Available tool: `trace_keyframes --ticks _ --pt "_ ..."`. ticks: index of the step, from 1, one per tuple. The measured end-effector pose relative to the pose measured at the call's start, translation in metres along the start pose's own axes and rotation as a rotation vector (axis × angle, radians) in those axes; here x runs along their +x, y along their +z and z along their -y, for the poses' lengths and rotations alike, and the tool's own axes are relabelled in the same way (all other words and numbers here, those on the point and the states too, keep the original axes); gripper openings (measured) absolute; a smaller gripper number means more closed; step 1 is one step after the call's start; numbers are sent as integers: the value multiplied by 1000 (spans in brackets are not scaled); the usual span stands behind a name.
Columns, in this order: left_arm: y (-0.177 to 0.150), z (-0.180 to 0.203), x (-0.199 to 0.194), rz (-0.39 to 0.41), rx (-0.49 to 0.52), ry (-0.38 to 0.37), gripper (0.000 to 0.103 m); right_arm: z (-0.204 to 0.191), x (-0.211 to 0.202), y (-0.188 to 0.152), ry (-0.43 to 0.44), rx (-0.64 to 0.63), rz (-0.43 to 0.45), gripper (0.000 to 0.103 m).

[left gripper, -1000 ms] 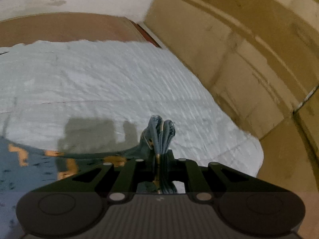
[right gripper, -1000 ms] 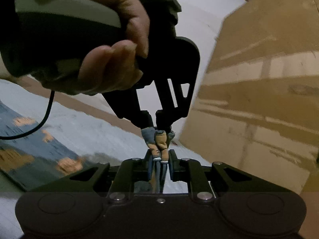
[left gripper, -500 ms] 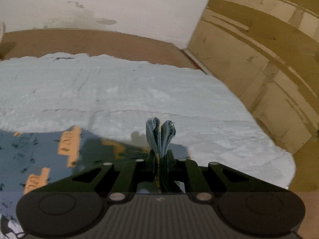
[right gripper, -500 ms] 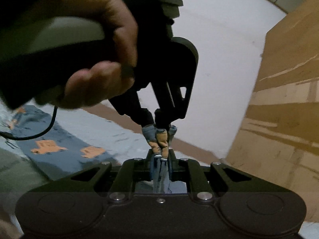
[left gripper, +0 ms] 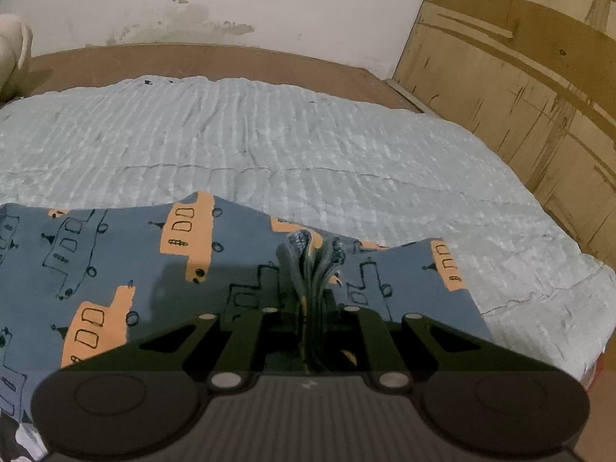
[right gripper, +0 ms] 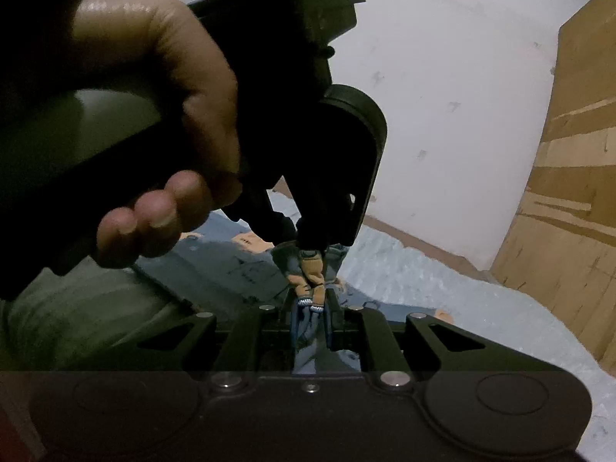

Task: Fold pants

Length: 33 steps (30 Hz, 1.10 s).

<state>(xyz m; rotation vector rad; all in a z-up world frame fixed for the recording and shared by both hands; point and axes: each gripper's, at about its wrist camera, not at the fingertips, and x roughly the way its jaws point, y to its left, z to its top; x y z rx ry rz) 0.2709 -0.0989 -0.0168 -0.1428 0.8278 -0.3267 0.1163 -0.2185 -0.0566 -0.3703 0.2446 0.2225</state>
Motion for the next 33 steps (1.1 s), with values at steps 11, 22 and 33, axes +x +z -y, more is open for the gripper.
trace_keyframes --ticks 11,22,33 --pt "16 9 -26 42 54 36 10 2 -8 7 -7 14 33 13" --pt "18 -14 -27 -32 108 214 13 -21 2 27 107 3 37 13" --pt "22 -28 -47 -1 70 239 61 -27 20 26 157 -10 -17 21"
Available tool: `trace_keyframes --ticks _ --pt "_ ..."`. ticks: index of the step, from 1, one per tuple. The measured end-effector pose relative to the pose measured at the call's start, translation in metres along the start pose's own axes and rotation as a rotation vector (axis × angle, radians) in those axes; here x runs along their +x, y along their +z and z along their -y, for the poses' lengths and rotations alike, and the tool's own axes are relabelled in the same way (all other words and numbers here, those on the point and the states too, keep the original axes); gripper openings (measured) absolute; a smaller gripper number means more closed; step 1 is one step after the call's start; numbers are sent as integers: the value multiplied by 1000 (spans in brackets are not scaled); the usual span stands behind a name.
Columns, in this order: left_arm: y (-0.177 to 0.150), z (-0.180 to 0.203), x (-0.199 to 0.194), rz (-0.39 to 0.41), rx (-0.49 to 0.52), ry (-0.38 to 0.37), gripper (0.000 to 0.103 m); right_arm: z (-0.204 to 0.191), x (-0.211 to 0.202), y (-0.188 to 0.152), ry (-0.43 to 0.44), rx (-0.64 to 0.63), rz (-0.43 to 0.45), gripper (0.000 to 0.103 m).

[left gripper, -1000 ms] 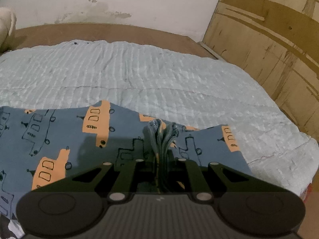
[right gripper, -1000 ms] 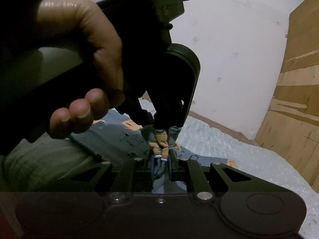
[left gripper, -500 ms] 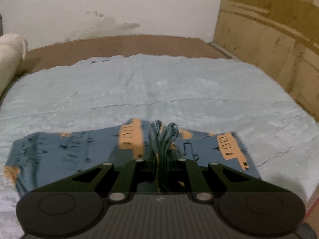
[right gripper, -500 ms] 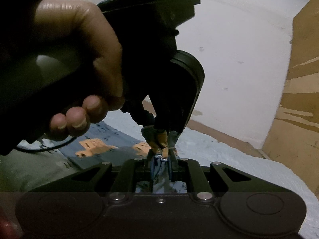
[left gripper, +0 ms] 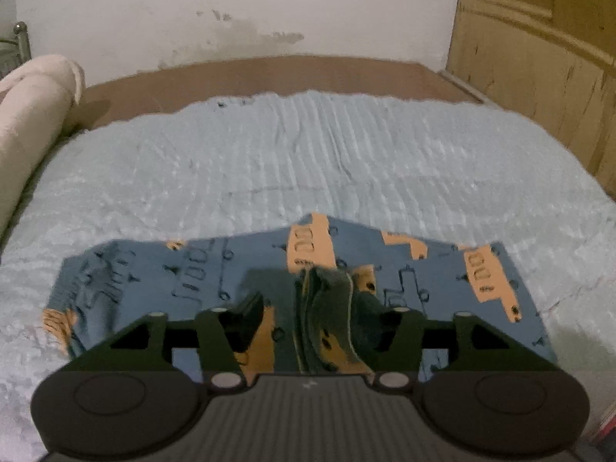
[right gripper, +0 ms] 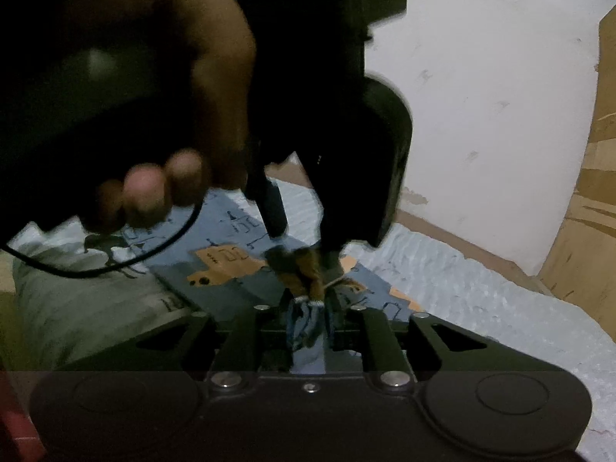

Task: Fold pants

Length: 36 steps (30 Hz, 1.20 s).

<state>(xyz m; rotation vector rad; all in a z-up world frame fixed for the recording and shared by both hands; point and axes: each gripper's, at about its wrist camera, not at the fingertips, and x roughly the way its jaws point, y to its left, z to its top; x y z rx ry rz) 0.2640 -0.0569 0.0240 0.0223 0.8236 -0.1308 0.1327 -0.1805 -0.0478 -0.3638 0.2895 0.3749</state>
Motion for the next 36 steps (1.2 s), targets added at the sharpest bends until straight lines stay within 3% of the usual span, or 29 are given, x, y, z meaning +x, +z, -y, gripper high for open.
trace_keyframes --ticks 3,8,10,14,18,23,27,31,36 --pt "5 -8 -17 29 -17 -5 71 0 -1 3 24 4 -6 31" --pt "11 -20 -60 98 -14 43 88 2 -17 6 66 54 0 65" --pt "13 -24 -78 111 -2 66 95 6 -26 9 72 83 13 74" --pt "8 -31 -108 131 32 116 102 11 -44 9 55 129 49 102" --pt "-20 -31 -112 130 36 138 102 18 -56 5 13 135 63 102" --pt "-57 -33 -83 146 -70 108 102 31 -62 -14 -54 149 37 102" --pt "-68 -22 -51 183 -108 136 102 52 -61 -27 -158 178 19 102" --pt "-70 -10 -22 209 -87 181 102 82 -43 -35 -275 186 -43 102" --pt "-78 -2 10 164 0 257 102 111 -12 -49 -380 164 -151 102"
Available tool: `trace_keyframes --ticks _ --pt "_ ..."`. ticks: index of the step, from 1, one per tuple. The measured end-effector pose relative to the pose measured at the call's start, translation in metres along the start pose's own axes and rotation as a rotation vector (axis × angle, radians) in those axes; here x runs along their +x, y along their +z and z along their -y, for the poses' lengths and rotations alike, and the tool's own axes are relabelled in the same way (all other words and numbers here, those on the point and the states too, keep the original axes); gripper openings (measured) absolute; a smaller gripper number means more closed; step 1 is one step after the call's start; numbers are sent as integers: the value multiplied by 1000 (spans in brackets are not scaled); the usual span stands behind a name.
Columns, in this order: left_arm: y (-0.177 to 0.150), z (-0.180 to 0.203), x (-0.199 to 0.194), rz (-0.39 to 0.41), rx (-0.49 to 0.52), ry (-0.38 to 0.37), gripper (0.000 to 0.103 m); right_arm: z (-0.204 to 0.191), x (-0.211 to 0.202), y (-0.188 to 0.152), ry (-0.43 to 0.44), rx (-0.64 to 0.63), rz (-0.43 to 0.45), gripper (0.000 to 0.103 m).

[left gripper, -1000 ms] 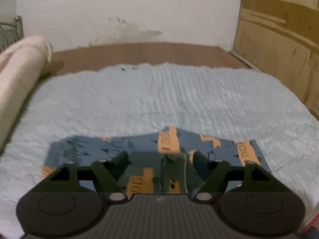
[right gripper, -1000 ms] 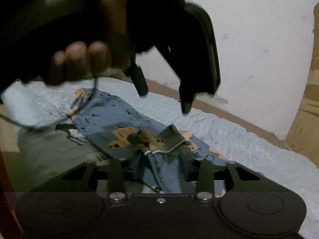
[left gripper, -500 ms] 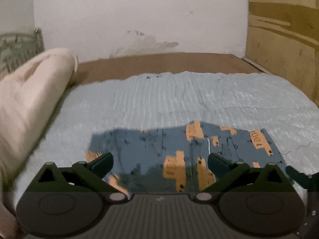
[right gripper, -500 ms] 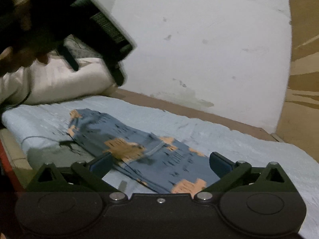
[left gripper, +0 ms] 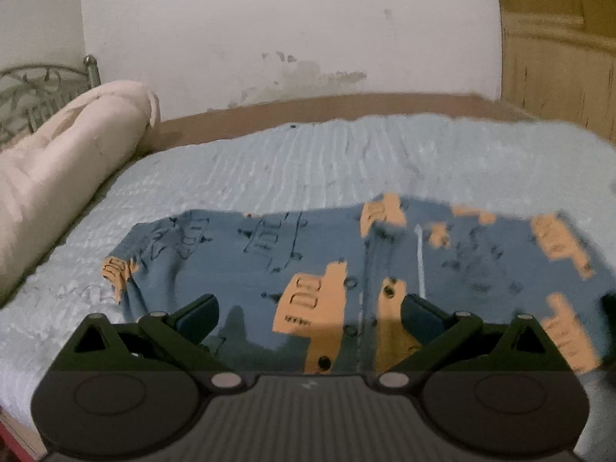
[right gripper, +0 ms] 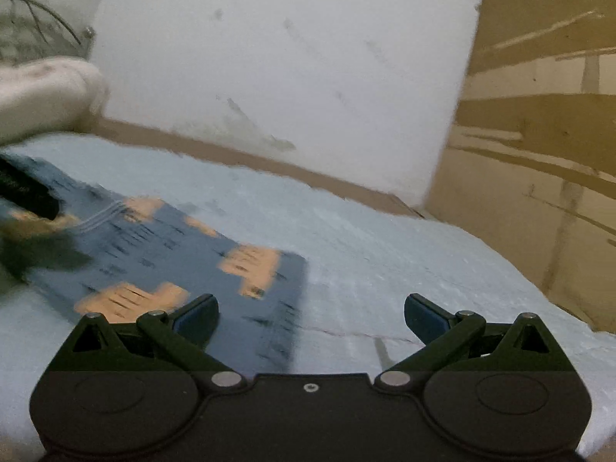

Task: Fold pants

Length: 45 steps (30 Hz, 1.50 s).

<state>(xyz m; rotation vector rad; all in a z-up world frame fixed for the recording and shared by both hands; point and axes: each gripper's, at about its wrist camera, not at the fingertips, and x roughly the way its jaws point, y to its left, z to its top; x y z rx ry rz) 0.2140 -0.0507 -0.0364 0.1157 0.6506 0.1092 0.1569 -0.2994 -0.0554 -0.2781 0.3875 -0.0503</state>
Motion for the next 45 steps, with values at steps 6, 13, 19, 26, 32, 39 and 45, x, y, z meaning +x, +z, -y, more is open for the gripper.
trace_keyframes --ticks 6,13,19,26,32,39,45 --pt "-21 -14 8 7 -53 -40 103 17 13 -25 -36 48 -18 102" --pt "-33 -22 8 43 -102 -73 103 18 14 -35 -38 79 8 102" --pt "-35 -23 10 58 -116 -77 103 29 14 -6 -4 47 8 102" --pt "-36 -24 9 61 -129 -83 103 29 83 41 121 -2 -43 102" --pt "-37 -24 10 65 -138 -90 103 25 135 37 68 -32 -194 102" --pt "-34 -25 10 41 -158 -91 103 22 125 31 60 -48 -139 102" --pt "-16 -49 -1 -49 -291 -148 102 -4 80 65 98 -104 -6 102"
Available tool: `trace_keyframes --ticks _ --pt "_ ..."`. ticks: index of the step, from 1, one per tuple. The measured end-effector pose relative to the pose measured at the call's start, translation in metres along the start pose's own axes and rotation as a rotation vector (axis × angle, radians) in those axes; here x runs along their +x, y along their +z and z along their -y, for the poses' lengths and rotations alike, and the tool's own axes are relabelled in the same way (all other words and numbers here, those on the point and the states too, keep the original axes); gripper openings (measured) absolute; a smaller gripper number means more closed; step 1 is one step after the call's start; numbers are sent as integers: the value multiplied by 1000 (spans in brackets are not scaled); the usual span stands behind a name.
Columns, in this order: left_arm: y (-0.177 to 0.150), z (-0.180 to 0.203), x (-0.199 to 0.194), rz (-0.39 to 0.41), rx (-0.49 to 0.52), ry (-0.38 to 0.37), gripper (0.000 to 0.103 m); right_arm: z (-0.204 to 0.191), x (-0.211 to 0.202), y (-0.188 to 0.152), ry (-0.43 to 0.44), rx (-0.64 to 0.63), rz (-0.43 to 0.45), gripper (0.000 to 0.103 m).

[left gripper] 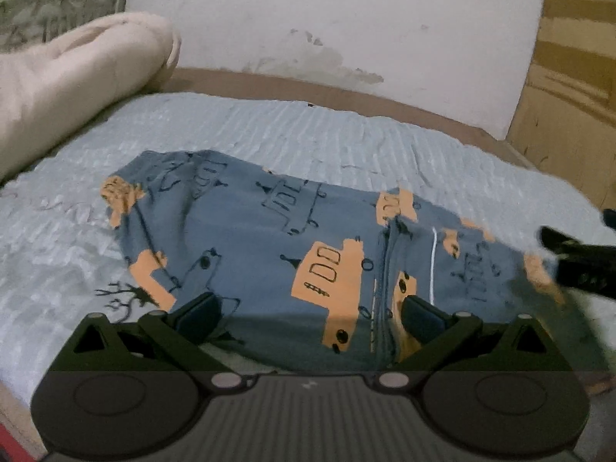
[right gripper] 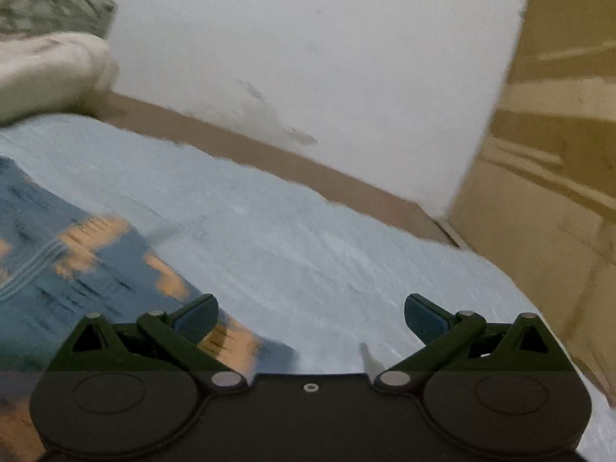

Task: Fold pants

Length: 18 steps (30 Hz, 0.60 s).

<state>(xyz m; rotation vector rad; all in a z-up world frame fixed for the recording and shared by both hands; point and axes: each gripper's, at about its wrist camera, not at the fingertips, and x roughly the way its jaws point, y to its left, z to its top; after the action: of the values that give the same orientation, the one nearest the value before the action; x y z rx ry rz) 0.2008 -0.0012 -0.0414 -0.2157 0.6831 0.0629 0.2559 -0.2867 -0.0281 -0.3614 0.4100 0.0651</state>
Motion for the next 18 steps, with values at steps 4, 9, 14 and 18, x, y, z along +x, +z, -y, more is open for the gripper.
trace_keyframes --ticks 4,9,14,18 --pt "11 -19 -22 42 -41 19 102 -38 -15 25 155 -27 42 102" --pt "28 -49 -46 43 -53 34 102 -87 -1 36 295 -47 -27 102" --pt "54 -81 -82 126 -17 108 102 -106 19 28 275 -69 -81 102" --pt "66 -107 -80 136 -13 221 102 -99 22 16 303 4 -77 102"
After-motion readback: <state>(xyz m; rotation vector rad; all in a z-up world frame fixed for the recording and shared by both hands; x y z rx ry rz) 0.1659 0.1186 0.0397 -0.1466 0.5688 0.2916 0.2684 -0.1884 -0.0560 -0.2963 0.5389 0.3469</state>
